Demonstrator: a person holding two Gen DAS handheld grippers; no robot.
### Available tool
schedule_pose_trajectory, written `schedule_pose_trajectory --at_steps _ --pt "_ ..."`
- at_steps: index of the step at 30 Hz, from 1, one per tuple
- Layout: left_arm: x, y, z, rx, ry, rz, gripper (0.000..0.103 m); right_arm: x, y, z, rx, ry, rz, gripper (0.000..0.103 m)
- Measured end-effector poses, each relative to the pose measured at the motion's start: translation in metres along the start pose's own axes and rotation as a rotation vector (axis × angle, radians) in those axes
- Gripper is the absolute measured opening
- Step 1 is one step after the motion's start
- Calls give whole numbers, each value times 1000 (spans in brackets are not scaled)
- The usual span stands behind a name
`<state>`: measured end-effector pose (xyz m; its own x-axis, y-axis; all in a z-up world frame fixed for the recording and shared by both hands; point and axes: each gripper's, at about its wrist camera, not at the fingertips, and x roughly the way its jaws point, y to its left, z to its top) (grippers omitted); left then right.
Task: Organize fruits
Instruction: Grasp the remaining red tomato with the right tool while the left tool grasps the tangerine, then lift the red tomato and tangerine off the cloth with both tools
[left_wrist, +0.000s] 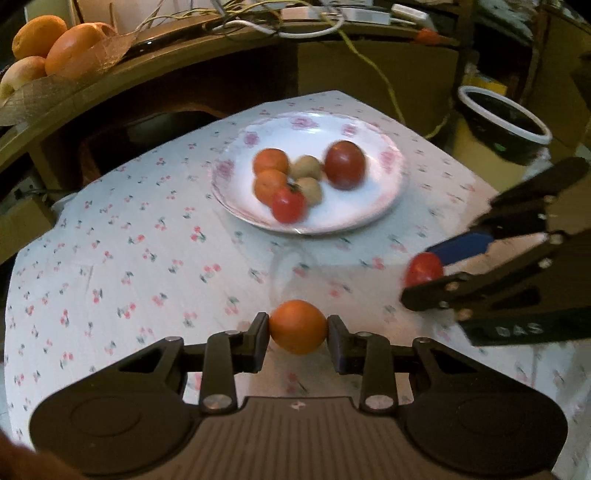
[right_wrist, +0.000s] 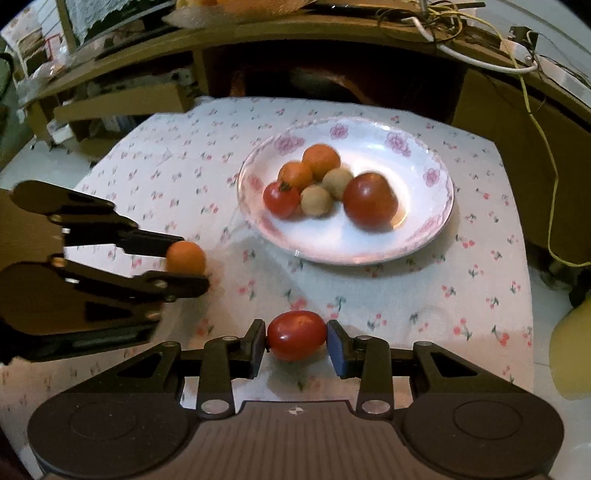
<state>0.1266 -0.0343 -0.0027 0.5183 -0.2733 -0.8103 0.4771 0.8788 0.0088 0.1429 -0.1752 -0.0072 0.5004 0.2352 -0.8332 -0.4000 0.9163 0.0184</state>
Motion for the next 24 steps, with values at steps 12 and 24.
schedule_pose_trajectory --at_steps 12,24 --pt "-7 -25 -25 65 23 2 40 -15 19 -36 -83 10 3 39" --pt "-13 -22 -31 41 38 13 51 -20 17 -40 -82 19 20 61"
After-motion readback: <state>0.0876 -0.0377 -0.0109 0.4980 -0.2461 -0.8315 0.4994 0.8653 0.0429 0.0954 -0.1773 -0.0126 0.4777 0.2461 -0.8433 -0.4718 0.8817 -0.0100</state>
